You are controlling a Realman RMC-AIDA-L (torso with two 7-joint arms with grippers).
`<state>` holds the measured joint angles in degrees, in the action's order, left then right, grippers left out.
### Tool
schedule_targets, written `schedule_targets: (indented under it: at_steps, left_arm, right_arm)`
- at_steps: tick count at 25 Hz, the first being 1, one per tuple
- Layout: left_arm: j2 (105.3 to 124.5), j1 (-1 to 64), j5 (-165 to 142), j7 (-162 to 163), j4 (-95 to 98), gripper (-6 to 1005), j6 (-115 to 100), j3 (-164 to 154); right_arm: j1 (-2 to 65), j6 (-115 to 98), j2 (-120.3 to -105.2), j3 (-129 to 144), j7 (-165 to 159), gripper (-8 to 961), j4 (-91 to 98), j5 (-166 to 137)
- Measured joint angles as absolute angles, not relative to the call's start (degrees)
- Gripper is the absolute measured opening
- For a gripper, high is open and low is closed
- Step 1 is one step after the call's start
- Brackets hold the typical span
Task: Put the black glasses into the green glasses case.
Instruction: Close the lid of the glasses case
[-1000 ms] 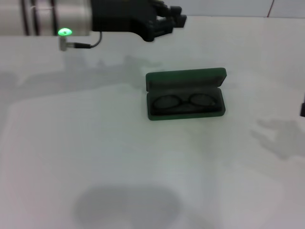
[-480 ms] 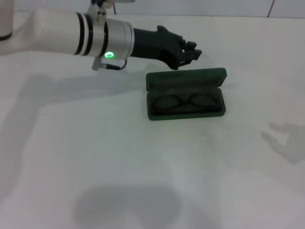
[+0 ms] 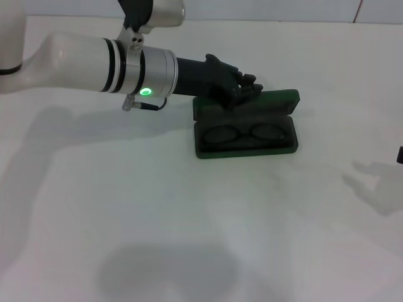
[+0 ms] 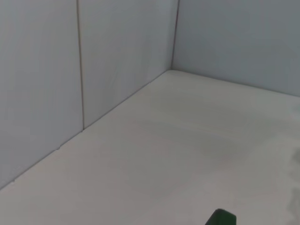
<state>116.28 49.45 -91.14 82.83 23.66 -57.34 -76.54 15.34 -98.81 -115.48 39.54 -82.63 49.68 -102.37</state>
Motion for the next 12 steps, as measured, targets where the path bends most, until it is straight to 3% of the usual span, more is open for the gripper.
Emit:
schedule_targets:
  at_steps: [12]
  left_arm:
    - [116.81,49.5,-92.3,83.4,22.0,217,-55.8,-76.7]
  right_arm:
    - [15.7,-97.8,-115.71,39.5,-81.3,411,48.7,-102.5]
